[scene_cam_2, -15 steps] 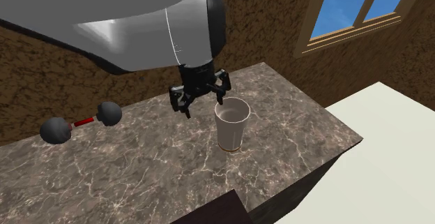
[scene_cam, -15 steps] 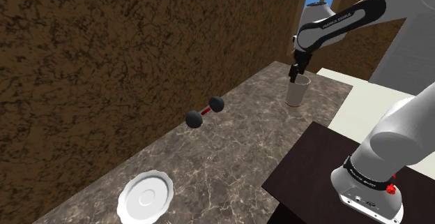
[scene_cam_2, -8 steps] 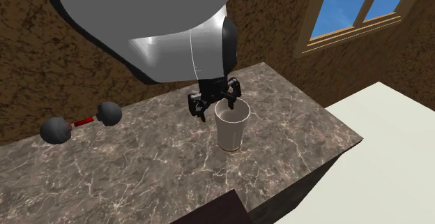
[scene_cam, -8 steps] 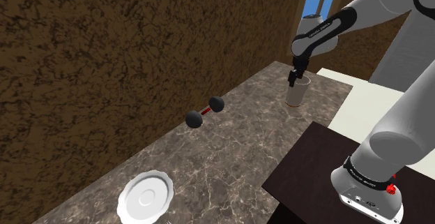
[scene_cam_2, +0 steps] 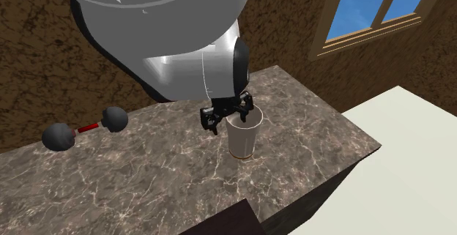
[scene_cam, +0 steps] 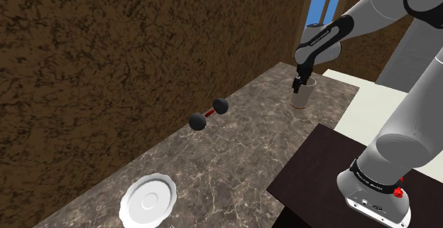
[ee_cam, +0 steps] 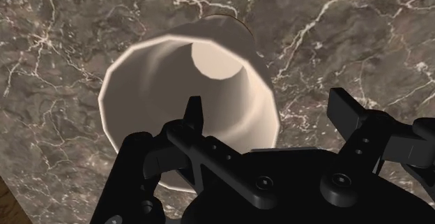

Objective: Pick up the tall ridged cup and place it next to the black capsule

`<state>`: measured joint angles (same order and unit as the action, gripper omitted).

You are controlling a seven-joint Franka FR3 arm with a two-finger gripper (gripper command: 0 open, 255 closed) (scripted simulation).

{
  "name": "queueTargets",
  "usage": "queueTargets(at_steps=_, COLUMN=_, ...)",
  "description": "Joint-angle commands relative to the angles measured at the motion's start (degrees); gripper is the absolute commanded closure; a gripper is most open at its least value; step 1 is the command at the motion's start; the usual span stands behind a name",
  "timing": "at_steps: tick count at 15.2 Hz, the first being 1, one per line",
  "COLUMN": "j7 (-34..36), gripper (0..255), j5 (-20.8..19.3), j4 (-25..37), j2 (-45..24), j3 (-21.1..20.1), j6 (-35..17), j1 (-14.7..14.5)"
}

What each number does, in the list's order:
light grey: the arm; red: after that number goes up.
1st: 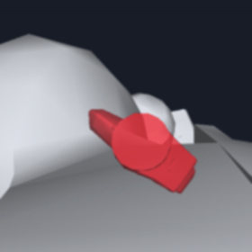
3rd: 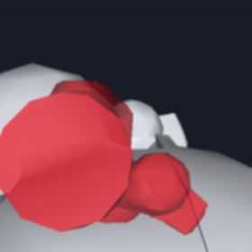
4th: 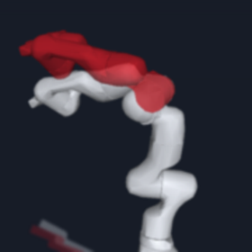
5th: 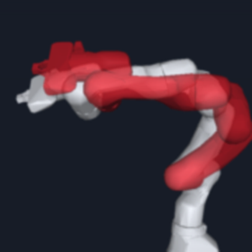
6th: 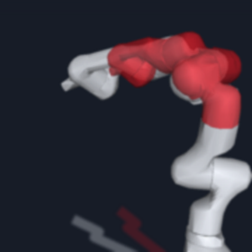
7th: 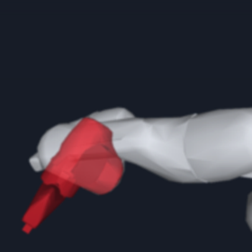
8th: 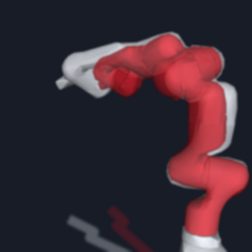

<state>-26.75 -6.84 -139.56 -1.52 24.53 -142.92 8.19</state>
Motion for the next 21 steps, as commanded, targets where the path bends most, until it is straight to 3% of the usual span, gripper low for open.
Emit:
queueTargets(at_steps=1, j7=0.00, gripper=0, j5=0.02, j4=-0.08, j2=-0.05, j3=0.00, j6=-0.15, j1=0.00)
queueTargets(at_steps=5, j7=0.00, gripper=0, j5=0.02, j4=-0.07, j2=-0.05, j3=0.00, j6=-0.14, j1=0.00)
queueTargets(at_steps=6, j7=0.00, gripper=255, j5=0.02, j4=-0.07, j2=-0.05, j3=0.00, j6=-0.14, j1=0.00)
queueTargets(at_steps=15, j7=0.00, gripper=255, j5=0.02, j4=-0.08, j2=-0.05, j3=-0.01, j6=-0.15, j1=0.00)
queueTargets(at_steps=21, j7=1.01, gripper=255, j5=-1.74, j4=1.22, j2=3.87, j3=-0.07, j6=4.85, j1=-0.06)
